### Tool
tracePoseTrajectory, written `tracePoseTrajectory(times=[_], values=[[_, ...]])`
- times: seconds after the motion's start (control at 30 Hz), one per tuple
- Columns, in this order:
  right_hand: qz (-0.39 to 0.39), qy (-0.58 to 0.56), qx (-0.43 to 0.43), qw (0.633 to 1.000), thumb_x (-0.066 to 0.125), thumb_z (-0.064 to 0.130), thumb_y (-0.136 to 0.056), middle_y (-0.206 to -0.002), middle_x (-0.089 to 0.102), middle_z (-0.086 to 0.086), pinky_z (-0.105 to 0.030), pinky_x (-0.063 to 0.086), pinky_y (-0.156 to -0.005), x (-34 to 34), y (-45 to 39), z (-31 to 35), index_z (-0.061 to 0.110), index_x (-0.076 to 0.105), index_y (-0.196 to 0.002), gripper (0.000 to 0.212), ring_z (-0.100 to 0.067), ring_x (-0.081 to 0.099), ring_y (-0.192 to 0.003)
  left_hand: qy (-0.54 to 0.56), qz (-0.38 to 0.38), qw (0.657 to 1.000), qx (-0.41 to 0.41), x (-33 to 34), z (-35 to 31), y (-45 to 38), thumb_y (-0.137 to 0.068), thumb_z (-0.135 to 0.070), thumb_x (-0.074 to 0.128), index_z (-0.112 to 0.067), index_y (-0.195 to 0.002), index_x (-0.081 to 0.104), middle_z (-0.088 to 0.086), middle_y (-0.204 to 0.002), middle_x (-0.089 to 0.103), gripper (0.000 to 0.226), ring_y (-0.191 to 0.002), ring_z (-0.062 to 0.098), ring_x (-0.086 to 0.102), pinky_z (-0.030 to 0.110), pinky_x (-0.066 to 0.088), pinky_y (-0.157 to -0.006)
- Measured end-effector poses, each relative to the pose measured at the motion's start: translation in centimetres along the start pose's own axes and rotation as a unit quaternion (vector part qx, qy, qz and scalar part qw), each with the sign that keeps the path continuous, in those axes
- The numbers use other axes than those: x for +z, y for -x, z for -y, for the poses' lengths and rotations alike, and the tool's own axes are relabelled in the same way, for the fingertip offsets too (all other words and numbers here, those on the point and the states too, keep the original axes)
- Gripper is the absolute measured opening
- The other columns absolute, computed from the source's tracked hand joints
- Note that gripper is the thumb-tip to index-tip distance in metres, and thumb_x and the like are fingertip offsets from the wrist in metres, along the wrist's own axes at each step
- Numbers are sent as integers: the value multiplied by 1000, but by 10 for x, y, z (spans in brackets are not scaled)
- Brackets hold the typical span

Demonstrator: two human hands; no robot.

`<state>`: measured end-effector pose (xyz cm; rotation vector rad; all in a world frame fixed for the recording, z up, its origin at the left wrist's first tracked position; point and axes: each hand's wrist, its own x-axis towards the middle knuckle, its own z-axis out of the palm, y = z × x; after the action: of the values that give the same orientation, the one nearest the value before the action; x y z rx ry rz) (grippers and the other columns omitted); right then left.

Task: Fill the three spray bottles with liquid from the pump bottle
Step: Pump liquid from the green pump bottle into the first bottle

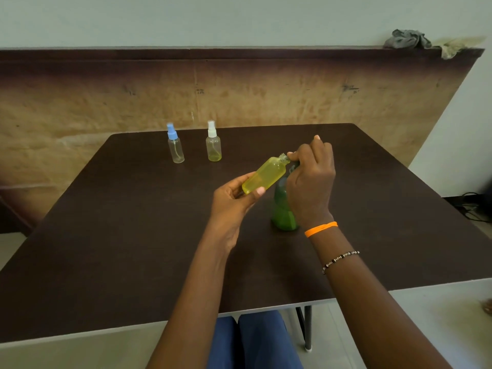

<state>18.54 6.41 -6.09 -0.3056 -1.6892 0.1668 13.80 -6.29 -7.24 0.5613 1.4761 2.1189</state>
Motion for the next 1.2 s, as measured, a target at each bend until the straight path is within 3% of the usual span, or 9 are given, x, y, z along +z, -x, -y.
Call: tracePoseTrajectory(times=[0.27, 0.5, 0.73, 1.03, 1.1, 1.2], values=[[32, -10, 15, 999, 37, -3, -76, -70, 52, -16, -44, 50, -75, -4, -12, 1, 0, 56, -66, 22, -19, 37, -74, 14, 5, 1000, 6, 0, -2, 0, -80, 1, 66, -24, -94, 65, -5, -95, 71, 29, -101, 13, 64, 25, 49, -86], [-12, 0, -3, 1000, 42, -5, -82, -65, 50, -18, -46, 52, -79, 1, 1, -1, -1, 54, -62, 23, -21, 35, -71, 2, 4, 1000, 5, 0, 2, 0, -80, 1, 66, -23, -97, 65, -4, -97, 70, 30, -100, 12, 64, 24, 50, -87], [30, -9, 24, 999, 35, -3, -74, -70, 52, -16, -41, 45, -76, -4, -13, 2, 0, 55, -65, 22, -19, 37, -73, 18, 6, 1000, 2, 0, 1, -1, -79, 1, 67, -22, -98, 65, -2, -99, 70, 30, -103, 14, 63, 25, 49, -87], [7, 17, 13, 1000, 44, -6, -78, -68, 52, -17, -45, 51, -76, 0, -3, 1, 0, 55, -64, 18, -21, 37, -74, 16, 11, 1000, 2, 0, 7, -1, -80, -3, 66, -23, -98, 64, -4, -99, 70, 27, -101, 10, 64, 21, 50, -84], [16, 8, 26, 1000, 41, -5, -78, -70, 51, -16, -46, 49, -82, -4, -7, 3, -1, 56, -66, 20, -19, 38, -74, 27, 18, 999, 1, 2, 7, 0, -82, -3, 64, -22, -99, 63, -5, -97, 70, 25, -98, 7, 64, 19, 51, -82], [37, -21, 61, 997, 32, -2, -77, -71, 51, -14, -40, 37, -104, -12, -12, 6, -2, 60, -69, 29, -19, 42, -72, 74, 21, 997, -11, 3, 10, 0, -86, 0, 58, -9, -111, 60, 2, -103, 67, 27, -100, 11, 63, 19, 52, -86]])
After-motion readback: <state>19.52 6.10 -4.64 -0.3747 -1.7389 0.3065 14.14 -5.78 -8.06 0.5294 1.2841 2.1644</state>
